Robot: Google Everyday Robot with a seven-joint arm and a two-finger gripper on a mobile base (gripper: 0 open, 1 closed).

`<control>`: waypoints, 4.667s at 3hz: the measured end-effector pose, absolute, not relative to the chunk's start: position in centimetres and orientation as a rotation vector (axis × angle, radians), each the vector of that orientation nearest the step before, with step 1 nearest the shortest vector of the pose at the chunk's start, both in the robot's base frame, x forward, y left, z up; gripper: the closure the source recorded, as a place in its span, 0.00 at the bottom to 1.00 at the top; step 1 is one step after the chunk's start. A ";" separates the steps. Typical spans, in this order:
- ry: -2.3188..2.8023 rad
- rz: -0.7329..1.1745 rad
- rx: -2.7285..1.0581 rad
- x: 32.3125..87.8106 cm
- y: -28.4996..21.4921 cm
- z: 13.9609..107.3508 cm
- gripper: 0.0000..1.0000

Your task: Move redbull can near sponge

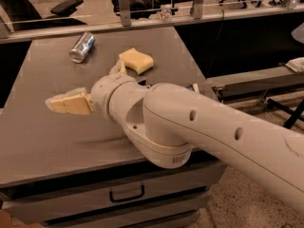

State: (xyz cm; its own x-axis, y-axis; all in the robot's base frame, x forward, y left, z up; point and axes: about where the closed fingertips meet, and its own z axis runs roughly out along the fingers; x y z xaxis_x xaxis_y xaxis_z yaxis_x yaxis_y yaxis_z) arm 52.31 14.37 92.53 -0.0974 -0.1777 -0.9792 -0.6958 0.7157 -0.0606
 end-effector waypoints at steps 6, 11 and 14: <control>1.676 0.325 -0.483 65.6 24.2 88.8 0.00; 1.703 0.234 -0.353 74.9 25.0 86.1 0.00; 1.714 0.240 -0.347 77.2 26.4 85.5 0.39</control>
Offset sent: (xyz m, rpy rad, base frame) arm 0.0745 0.0723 -0.0384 0.0907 -0.1017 -0.0519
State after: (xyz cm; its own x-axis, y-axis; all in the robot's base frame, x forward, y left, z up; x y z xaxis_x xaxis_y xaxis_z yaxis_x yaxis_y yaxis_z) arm 77.20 26.40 85.52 -0.1470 -0.0944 -0.9846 -0.3617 0.9316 -0.0353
